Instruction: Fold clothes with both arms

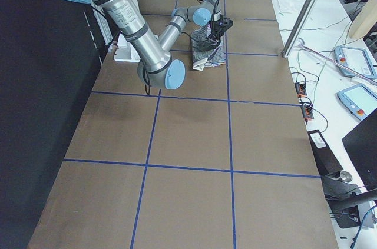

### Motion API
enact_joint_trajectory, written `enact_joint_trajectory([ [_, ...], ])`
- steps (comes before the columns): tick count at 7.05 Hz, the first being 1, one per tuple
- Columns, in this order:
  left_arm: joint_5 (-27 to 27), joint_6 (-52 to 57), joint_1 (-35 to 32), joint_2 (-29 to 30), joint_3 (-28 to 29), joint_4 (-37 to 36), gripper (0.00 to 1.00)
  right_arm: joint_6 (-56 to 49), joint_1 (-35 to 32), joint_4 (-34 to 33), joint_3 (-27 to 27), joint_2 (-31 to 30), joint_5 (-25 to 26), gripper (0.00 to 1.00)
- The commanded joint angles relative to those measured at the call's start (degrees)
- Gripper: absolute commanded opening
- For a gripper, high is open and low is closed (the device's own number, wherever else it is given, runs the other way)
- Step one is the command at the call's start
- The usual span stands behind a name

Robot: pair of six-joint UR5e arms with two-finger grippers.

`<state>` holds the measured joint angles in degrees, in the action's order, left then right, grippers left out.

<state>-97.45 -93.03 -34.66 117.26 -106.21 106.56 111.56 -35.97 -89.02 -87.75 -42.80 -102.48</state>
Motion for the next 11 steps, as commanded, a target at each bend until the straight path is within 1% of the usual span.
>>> enact_joint_trajectory([
  [1, 0.33, 6.41, -5.39, 6.54, 19.61, 9.94, 0.36, -4.3, -4.95, 8.63, 14.28, 4.02, -4.79, 0.58],
  [2, 0.25, 11.07, -9.42, 7.8, 23.81, 15.64, 0.76, -8.25, -8.29, 12.08, 22.36, 7.26, -7.09, 1.0],
  [3, -0.19, 11.03, -10.15, 7.73, 23.42, 18.66, 0.83, -10.29, -9.89, 12.37, 22.27, 7.29, -9.64, 1.0],
  [4, -1.5, 10.94, -10.42, 6.59, 20.46, 18.6, 0.83, -10.92, -10.6, 12.29, 21.14, 6.5, -11.32, 1.0],
  [5, -3.51, 10.94, -10.43, 4.75, 18.51, 18.69, 0.82, -11.45, -10.7, 12.38, 17.73, 3.54, -11.6, 1.0],
  [6, -3.62, 11.12, -10.51, 2.91, 15.97, 18.69, 0.66, -13.02, -11.13, 12.12, 12.48, -0.75, -11.86, 1.0],
  [7, -5.36, 12.51, -11.04, -1.11, 12.38, 19.38, 0.51, -19.39, -13.14, 11.85, 5.9, -7.32, -12.73, 1.0],
  [8, -10.86, 21.57, -13.39, -3.41, 11.65, 19.65, 0.52, -30.24, -16.46, 12.11, 1.31, -14.26, -15.87, 1.0],
  [9, -17.44, 33.15, -18.03, -7.0, 11.55, 19.74, 0.57, -43.84, -20.5, 12.55, -0.56, -19.9, -18.17, 1.0],
  [10, -24.73, 45.01, -24.68, -10.52, 11.55, 19.65, 0.65, -51.98, -24.98, 12.2, -1.62, -23.44, -20.97, 1.0],
  [11, -30.81, 54.35, -31.54, -14.04, 11.55, 19.04, 0.66, -59.63, -31.37, 11.85, -2.68, -27.22, -25.18, 1.0],
])
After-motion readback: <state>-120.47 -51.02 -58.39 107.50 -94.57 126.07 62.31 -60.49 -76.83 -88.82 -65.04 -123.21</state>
